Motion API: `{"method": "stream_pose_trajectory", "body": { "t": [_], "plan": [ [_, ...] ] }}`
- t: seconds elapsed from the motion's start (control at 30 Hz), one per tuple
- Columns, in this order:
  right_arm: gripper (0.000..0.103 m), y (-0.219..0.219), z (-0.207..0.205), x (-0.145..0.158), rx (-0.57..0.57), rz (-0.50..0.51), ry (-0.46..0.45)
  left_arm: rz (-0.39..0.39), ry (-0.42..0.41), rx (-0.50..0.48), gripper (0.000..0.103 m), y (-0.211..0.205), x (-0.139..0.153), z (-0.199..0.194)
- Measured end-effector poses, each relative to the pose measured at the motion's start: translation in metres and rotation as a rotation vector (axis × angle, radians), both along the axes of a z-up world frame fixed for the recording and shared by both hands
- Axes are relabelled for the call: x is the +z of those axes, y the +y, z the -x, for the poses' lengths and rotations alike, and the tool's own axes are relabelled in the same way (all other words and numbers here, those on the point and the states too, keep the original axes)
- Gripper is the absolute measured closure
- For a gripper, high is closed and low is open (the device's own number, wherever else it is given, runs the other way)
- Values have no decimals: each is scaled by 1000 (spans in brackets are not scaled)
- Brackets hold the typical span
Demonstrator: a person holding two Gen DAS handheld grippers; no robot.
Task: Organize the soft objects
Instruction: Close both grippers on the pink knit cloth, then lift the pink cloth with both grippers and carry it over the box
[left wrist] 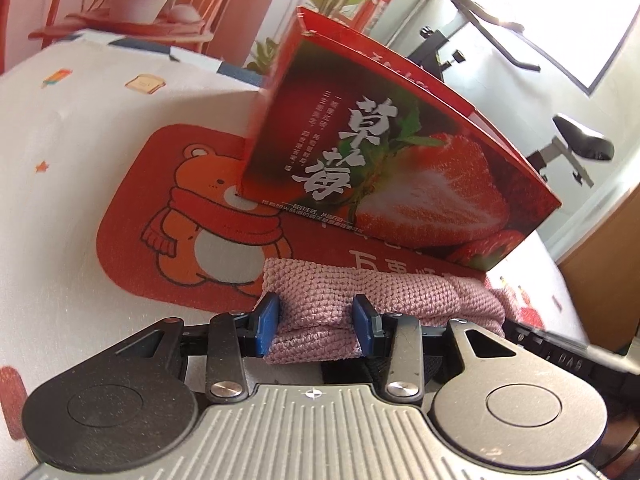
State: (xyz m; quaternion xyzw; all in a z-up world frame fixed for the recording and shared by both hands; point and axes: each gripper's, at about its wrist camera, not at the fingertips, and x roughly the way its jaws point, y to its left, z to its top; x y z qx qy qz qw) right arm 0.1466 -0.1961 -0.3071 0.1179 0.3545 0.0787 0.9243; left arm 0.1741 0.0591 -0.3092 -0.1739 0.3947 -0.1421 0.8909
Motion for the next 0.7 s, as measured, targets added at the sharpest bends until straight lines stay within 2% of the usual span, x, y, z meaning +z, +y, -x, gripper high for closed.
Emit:
{"method": "stream_pose_trajectory", "body": {
  "t": [0.17,0.33,0.43,0.5,0.6,0.7],
  "plan": [
    [83,5,2,0,24,19,-14,16,14,13,46,4,4,2],
    [83,4,2,-1,28,17,-18,7,21,24,45,1,4,2],
    [83,3,2,-1,27,13,-18,-12,17,21,51,-1,5,3],
    [84,4,2,0,27,17,-16,-7,24,-7,73,-2,5,2],
    [90,5,3,6,34,20,-21,-10,0,-27,79,-4,12,3],
    [92,3,6,17,38,9,-51,-32,-54,-23,80,-3,26,9]
  ]
}}
